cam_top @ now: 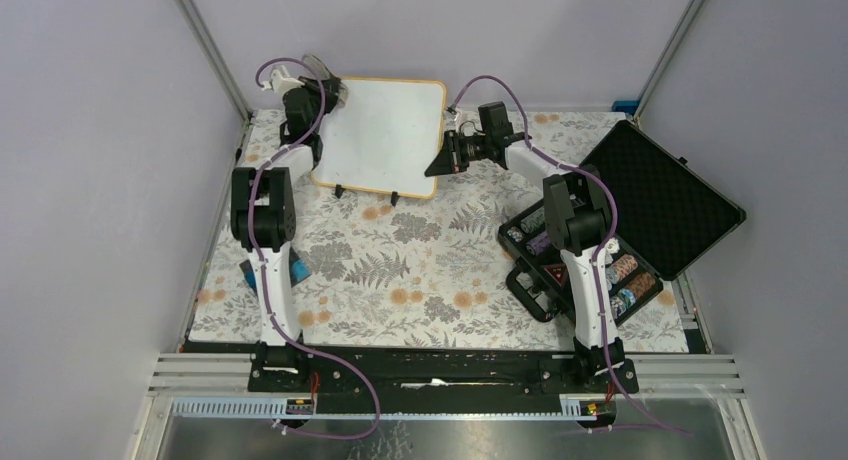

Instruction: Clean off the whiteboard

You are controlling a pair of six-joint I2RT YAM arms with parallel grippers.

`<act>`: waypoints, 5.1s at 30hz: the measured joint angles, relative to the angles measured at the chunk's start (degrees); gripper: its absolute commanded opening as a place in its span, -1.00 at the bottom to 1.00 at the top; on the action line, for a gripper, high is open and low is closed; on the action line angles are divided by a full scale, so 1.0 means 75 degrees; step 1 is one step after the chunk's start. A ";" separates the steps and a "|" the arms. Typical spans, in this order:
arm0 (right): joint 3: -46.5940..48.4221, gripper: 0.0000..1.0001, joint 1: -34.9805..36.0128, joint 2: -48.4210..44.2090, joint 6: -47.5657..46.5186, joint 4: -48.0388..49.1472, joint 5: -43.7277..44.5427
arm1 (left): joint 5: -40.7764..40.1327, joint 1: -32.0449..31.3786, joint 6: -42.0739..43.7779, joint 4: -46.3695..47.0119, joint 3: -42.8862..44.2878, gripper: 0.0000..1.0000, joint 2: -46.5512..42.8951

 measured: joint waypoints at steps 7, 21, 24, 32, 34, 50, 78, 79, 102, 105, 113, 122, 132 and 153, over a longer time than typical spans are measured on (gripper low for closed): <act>0.0000 -1.00 -0.0050 0.0000 0.0152 -0.0079 0.0175 | -0.0370 -0.0714 0.0213 0.0178 0.0347 -1.00 0.0119; -0.0020 -1.00 -0.0023 0.0000 -0.0254 -0.0041 0.0163 | -0.0181 -0.0726 -0.0708 0.1542 -0.1740 -1.00 -0.0694; -0.0020 -1.00 0.0003 0.0000 -0.0254 0.0003 0.0160 | -0.0032 -0.0283 -0.1093 0.1699 -0.2072 -1.00 -0.0702; 0.0015 -1.00 0.0052 0.0000 -0.0256 0.0047 0.0087 | 0.0061 0.0265 -0.1542 0.1705 -0.2285 -1.00 -0.0609; 0.0015 -1.00 0.0052 0.0000 -0.0230 0.0041 0.0087 | -0.0003 0.0233 -0.1536 0.1699 -0.2259 -1.00 -0.0586; -0.0085 -1.00 0.0044 0.0000 -0.0493 0.0143 0.0178 | -0.1311 -0.1303 -0.0723 0.0597 -0.4762 -1.00 -0.2573; -0.0495 -1.00 0.0000 -0.0254 -0.1813 0.0385 0.0061 | -0.1714 -0.3541 0.0991 -0.3963 -0.3075 -1.00 -0.3386; -0.0490 -1.00 0.0012 -0.0254 -0.1877 0.0388 0.0032 | -0.1649 -0.3552 0.1093 -0.4150 -0.3075 -1.00 -0.3494; -0.1373 -0.82 0.0006 -0.0271 -0.1008 0.2025 -0.0265 | -0.1492 -0.3587 0.2037 -0.6974 -0.4450 -1.00 -0.8993; -0.1582 -0.68 -0.0055 -0.0271 -0.0717 0.2352 -0.0268 | -0.1393 -0.3587 0.1979 -0.7309 -0.4800 -1.00 -0.9002; -0.2317 -0.27 0.0035 -0.0399 -0.0574 0.1865 -0.0425 | -0.0851 -0.3587 0.1609 -0.7737 -0.6490 -1.00 -0.8996; -0.3226 0.23 0.0210 -0.0554 -0.0067 0.2433 -0.0265 | -0.1142 -0.3587 0.1037 -0.7953 -0.7058 -1.00 -0.8880; -0.4902 0.64 0.0061 -0.1961 0.0842 0.4156 0.0087 | -0.2652 -0.3587 0.0152 -0.8941 -0.7131 -0.61 -0.8746; -0.6691 0.99 -0.0455 -1.0526 0.1067 -0.0950 0.5383 | -0.3147 -0.3587 0.1737 -0.8658 -0.5863 0.98 -1.2007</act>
